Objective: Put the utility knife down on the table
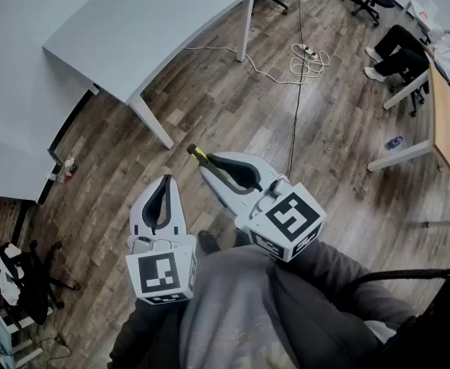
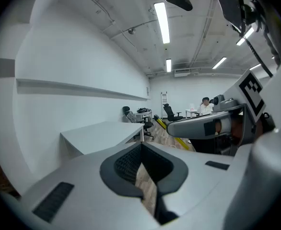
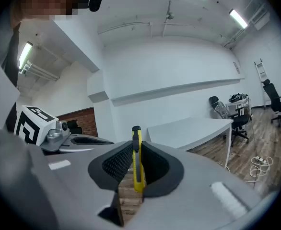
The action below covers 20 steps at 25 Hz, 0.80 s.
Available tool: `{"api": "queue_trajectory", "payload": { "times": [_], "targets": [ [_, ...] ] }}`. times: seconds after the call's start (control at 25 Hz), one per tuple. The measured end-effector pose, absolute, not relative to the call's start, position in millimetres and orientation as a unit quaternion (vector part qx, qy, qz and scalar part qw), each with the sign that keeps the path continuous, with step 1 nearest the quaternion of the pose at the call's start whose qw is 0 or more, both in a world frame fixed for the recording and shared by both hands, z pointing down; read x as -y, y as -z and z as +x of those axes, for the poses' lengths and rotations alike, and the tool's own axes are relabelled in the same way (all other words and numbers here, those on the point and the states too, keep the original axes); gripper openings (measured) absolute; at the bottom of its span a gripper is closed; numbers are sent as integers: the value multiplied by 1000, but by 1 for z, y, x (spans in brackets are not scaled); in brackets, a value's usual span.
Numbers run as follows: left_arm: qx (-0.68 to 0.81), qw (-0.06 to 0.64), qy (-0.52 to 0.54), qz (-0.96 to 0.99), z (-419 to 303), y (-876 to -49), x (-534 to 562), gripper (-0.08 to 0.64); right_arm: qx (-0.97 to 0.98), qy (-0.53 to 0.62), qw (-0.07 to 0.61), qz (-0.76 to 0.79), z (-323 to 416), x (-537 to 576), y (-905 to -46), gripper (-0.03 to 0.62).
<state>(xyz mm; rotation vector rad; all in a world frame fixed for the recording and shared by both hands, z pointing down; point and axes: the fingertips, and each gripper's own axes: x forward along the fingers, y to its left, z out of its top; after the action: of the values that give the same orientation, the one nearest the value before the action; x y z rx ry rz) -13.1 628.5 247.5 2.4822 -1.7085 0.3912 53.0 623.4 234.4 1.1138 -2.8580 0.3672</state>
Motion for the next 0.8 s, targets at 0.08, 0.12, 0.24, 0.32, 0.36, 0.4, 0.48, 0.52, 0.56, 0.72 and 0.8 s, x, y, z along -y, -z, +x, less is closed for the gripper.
{"api": "queue_trajectory", "payload": {
  "times": [0.08,0.12,0.24,0.32,0.36,0.4,0.48,0.52,0.56,0.72,0.8],
  "targets": [
    [562,52,-129,816,-13,-247,-628,3,925,-119,26,360,53,-623,-234,55],
    [562,52,-129,815,-13,-247,-629,3,925,-119,26,360,53,-623,-234,55],
    [563,51,-129,815,-11,-248,-629,3,926,-124,21,357,55,-624,-235,57],
    [563,51,-129,814,-4,-250,-629,3,926,-126,15,355,62,-623,-235,57],
    [564,50,-130,814,0,-250,-628,3,926,-127,13,354,66,-622,-236,57],
    [565,50,-130,813,4,-250,-627,3,927,-128,11,353,70,-621,-236,57],
    [567,51,-132,811,11,-252,-626,3,928,-129,9,350,78,-620,-237,57],
    [568,53,-133,811,16,-253,-627,3,928,-131,10,349,82,-620,-239,57],
    [568,56,-134,810,20,-255,-629,3,927,-134,11,349,87,-622,-241,57],
    [574,62,-136,805,30,-260,-629,3,929,-140,12,343,99,-620,-244,57],
    [576,64,-139,803,32,-264,-629,3,930,-141,13,338,101,-616,-247,57]
  ]
}}
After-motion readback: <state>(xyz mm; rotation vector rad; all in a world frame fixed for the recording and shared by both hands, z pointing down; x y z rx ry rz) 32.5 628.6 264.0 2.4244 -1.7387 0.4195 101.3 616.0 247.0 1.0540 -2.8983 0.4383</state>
